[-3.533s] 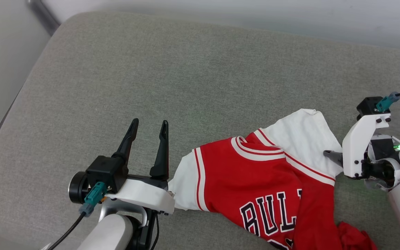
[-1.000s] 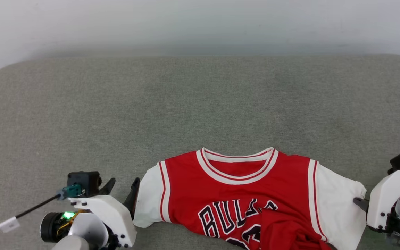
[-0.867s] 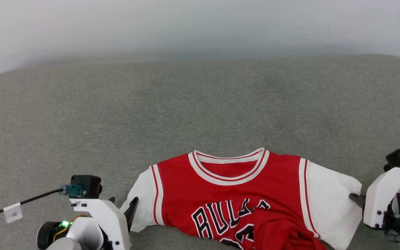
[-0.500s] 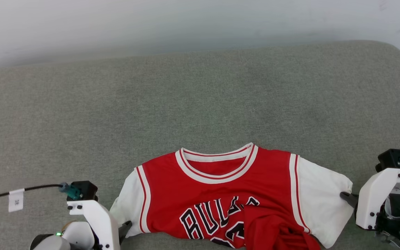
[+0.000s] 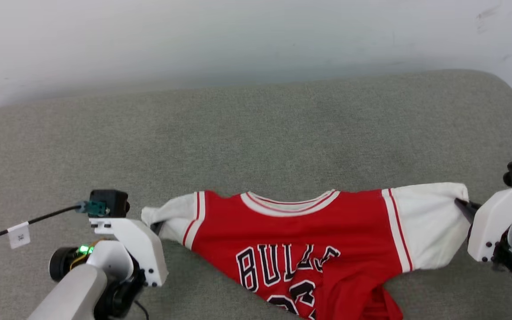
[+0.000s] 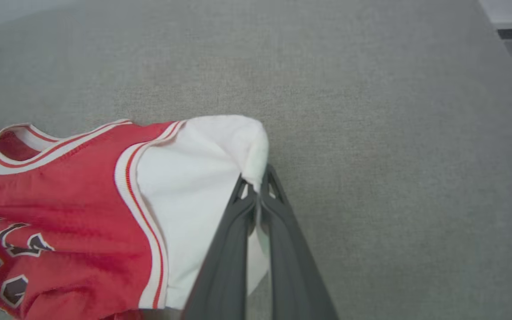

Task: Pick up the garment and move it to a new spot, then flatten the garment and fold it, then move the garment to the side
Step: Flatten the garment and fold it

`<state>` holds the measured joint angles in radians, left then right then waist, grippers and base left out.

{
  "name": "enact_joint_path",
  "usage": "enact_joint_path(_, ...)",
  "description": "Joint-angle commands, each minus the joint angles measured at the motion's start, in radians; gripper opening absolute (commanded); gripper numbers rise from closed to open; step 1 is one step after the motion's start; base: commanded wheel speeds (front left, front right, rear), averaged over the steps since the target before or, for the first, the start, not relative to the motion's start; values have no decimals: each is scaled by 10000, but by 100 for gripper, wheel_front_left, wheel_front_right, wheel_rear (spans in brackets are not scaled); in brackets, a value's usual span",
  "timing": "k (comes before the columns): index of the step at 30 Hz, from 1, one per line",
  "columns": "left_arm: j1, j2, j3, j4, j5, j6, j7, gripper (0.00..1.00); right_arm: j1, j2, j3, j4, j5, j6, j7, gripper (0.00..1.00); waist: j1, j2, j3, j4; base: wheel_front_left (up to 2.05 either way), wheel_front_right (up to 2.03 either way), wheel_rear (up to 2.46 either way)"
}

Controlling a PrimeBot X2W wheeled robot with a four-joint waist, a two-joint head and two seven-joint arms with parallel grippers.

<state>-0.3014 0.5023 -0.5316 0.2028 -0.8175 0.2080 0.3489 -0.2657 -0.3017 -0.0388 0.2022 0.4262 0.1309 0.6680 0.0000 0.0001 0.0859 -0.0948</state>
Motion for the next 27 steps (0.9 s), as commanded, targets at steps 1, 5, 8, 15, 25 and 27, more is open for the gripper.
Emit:
enact_joint_path(1, -268, -85, 91, 56, 91, -28, -214, 0, -288, -12, 4, 15, -159, -3, -176, 0, 0, -1, -166, 98, 0, 0, 0)
enact_joint_path(5, -1486, -424, 336, 294, 533, -54, -1165, 0, -1205, -4, -39, 402, -590, -3, -890, 0, 0, -1, -292, 149, 0, 0, 0)
enact_joint_path(8, -2572, -631, 462, 688, 830, -184, -1717, 0, -2207, 10, 82, 816, -783, -3, -1464, 0, 0, -1, -216, 132, 0, 0, 0)
enact_joint_path(15, -5465, -997, 734, 1762, 1335, -490, -2415, 0, -5081, 4, 377, 1913, -1012, -3, -2959, 0, 0, -1, 650, 8, 0, 0, 0)
enact_joint_path(25, -9954, -1225, 1254, 3455, 1925, -739, -3437, 0, -9822, -179, 823, 3421, -1399, -3, -4959, 0, 0, -1, 2881, -192, 0, 0, 0)
enact_joint_path(27, -10691, -1256, 1283, 3647, 2081, -810, -3753, 0, -10700, -273, 994, 3665, -1440, -3, -5362, 0, 0, -1, 3267, -213, 0, 0, 0)
